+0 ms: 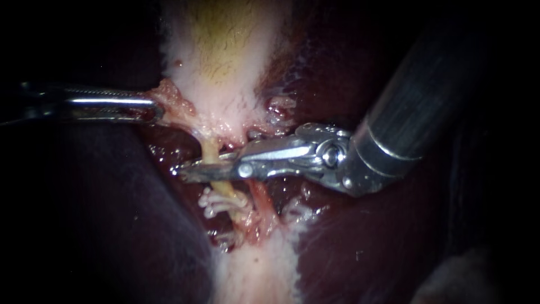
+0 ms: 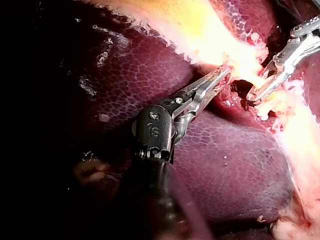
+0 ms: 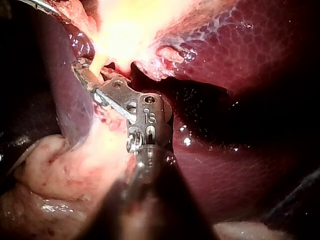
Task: Going back third clip left tube
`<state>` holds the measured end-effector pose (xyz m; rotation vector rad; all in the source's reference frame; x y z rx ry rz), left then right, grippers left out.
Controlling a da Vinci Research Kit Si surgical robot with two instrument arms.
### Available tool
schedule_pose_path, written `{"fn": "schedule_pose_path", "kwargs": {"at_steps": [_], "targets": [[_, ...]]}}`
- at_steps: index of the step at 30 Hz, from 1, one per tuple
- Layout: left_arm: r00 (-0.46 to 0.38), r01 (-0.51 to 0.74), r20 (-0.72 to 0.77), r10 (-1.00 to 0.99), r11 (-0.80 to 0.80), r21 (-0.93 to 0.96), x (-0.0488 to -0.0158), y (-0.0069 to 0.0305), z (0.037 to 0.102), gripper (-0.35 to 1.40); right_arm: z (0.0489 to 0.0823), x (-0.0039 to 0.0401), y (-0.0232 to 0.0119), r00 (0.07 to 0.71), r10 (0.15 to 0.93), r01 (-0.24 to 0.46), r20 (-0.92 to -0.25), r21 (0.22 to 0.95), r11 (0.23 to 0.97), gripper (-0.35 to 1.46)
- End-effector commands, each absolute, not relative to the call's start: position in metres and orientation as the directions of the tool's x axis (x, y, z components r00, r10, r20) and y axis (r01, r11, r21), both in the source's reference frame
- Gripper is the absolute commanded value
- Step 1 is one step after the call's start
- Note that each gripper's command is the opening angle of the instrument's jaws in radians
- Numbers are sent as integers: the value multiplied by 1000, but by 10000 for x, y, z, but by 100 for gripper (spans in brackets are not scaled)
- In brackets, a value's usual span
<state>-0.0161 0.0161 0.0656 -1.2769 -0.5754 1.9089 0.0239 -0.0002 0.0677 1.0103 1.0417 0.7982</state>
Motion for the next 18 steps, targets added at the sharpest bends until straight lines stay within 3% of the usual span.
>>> {"fn": "schedule_pose_path", "kwargs": {"at_steps": [1,5,6,9,10,14,18], "targets": [[-216,-338,-576,788,-614,-713,-161,161,656,-35,677,239,-2,319,896,-64,-308,937,344,-35],[-216,-338,-576,788,-614,-713,-161,161,656,-35,677,239,-3,320,902,-71,-291,942,329,-35],[-216,-338,-576,788,-614,-713,-161,161,656,-35,677,240,-3,317,902,-65,-292,943,328,-24],[-216,-338,-576,788,-614,-713,-160,161,656,-35,676,247,-3,292,911,-32,-291,949,313,32],[-216,-338,-576,788,-614,-713,-160,161,656,-35,676,249,-3,283,913,-15,-292,951,309,39],[-216,-338,-576,788,-614,-713,-159,160,656,-35,673,256,-6,270,914,40,-302,952,303,44],[-217,-338,-576,788,-614,-713,-159,160,656,-35,672,259,-7,256,909,31,-329,943,332,47]]}}
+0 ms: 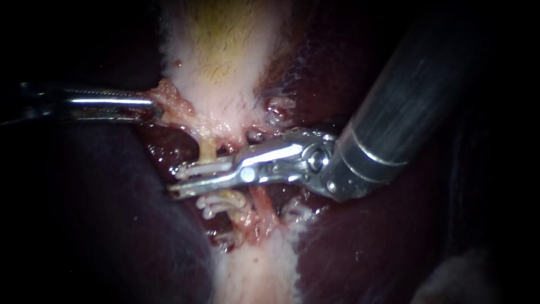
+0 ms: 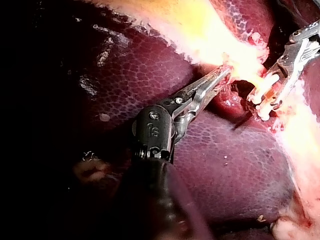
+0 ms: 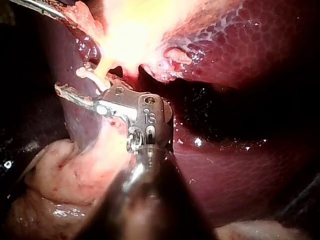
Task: Going back third clip left tube
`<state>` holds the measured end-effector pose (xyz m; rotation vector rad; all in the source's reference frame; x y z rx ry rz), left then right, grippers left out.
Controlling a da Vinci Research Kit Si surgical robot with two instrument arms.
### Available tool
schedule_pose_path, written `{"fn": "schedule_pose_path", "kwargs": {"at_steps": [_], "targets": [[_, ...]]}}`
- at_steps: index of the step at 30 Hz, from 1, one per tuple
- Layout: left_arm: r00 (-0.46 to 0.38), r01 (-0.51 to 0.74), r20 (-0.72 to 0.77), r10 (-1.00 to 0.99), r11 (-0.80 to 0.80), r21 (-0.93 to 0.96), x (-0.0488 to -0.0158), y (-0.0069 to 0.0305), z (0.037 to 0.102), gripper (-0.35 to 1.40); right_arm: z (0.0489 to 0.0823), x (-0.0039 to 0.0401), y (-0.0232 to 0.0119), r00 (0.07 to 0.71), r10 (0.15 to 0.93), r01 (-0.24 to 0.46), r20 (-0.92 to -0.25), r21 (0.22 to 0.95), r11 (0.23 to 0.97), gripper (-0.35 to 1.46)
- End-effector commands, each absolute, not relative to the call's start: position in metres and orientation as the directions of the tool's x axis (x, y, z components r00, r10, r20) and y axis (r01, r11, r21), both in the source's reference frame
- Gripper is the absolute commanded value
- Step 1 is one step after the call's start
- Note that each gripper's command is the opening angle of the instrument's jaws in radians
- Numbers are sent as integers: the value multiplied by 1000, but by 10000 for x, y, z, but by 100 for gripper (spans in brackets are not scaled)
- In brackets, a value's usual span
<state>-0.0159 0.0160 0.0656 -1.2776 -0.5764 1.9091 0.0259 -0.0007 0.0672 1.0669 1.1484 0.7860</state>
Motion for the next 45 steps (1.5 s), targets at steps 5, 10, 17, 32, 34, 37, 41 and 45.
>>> {"fn": "schedule_pose_path", "kwargs": {"at_steps": [5,10,17,32,34,37,41,45], "targets": [[-217,-338,-576,788,-614,-713,-159,160,656,-35,682,256,-2,244,880,29,-407,910,412,47],[-216,-338,-576,788,-614,-713,-160,160,656,-35,710,248,-5,291,809,-18,-511,843,538,49],[-216,-338,-576,788,-614,-713,-160,160,656,-35,728,232,-3,295,745,-16,-599,776,630,50],[-217,-337,-576,788,-614,-713,-158,160,656,-35,700,158,8,287,576,22,-765,607,795,50],[-217,-337,-576,788,-614,-713,-158,160,656,-35,693,142,11,285,560,17,-778,588,809,50],[-217,-337,-576,788,-614,-713,-158,160,656,-35,685,113,13,284,540,8,-792,565,825,50],[-217,-337,-576,788,-615,-713,-158,160,656,-35,680,76,8,285,512,12,-810,538,843,50],[-217,-337,-576,788,-614,-713,-158,160,656,-35,677,48,3,286,504,29,-815,533,846,50]]}}
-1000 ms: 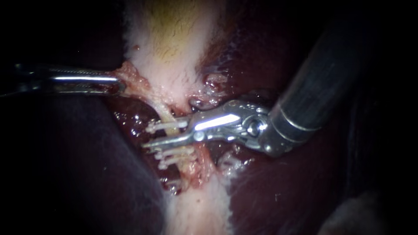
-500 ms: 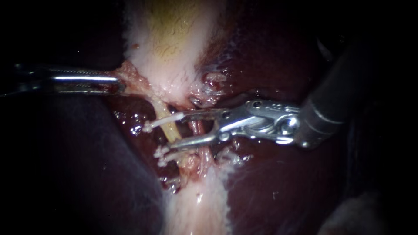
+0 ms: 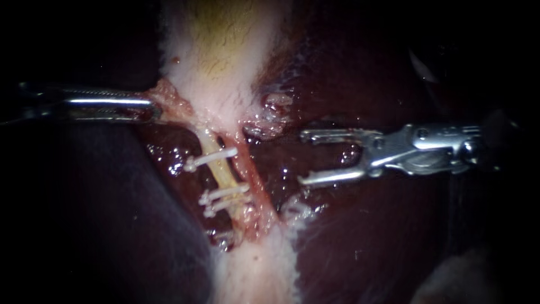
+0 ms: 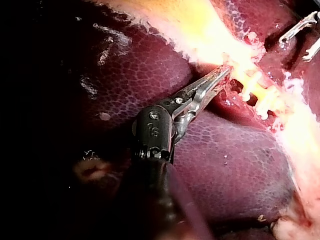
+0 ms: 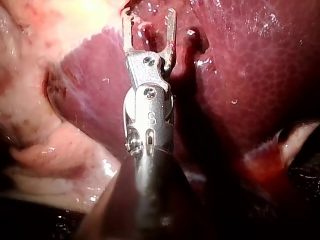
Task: Going back third clip left tube
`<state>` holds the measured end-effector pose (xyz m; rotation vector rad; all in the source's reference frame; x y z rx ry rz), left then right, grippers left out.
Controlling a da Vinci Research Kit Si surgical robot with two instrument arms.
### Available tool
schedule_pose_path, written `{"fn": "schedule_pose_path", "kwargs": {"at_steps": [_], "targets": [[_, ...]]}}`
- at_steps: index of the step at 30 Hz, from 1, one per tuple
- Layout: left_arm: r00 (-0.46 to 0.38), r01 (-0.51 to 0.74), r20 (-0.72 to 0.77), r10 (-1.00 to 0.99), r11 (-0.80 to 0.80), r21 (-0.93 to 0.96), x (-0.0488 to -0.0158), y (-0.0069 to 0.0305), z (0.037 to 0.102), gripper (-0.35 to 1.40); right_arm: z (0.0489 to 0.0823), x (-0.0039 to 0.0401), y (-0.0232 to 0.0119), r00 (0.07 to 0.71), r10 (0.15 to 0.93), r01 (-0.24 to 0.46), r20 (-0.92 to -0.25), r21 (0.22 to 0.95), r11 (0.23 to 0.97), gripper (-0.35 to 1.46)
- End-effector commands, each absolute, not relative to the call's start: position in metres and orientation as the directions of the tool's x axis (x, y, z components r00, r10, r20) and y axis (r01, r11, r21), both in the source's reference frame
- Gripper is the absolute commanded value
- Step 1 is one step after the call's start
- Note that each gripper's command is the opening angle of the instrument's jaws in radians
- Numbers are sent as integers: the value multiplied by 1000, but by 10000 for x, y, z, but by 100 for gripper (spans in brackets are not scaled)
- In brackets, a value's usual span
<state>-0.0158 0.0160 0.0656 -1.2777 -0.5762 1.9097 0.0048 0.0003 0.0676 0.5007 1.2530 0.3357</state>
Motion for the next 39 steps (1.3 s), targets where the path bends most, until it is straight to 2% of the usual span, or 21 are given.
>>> {"fn": "schedule_pose_path", "kwargs": {"at_steps": [1,15,29,39], "targets": [[-217,-337,-576,788,-614,-713,-158,160,656,-35,676,43,3,286,503,32,-816,533,846,50],[-216,-339,-577,787,-615,-712,-161,161,662,-35,673,31,-1,286,501,39,-817,532,846,50],[-221,-328,-587,779,-626,-707,-204,154,705,-35,671,31,-2,286,501,39,-817,532,846,50],[-224,-328,-587,778,-627,-707,-205,155,709,-35,670,30,-3,286,501,37,-817,532,846,50]]}}
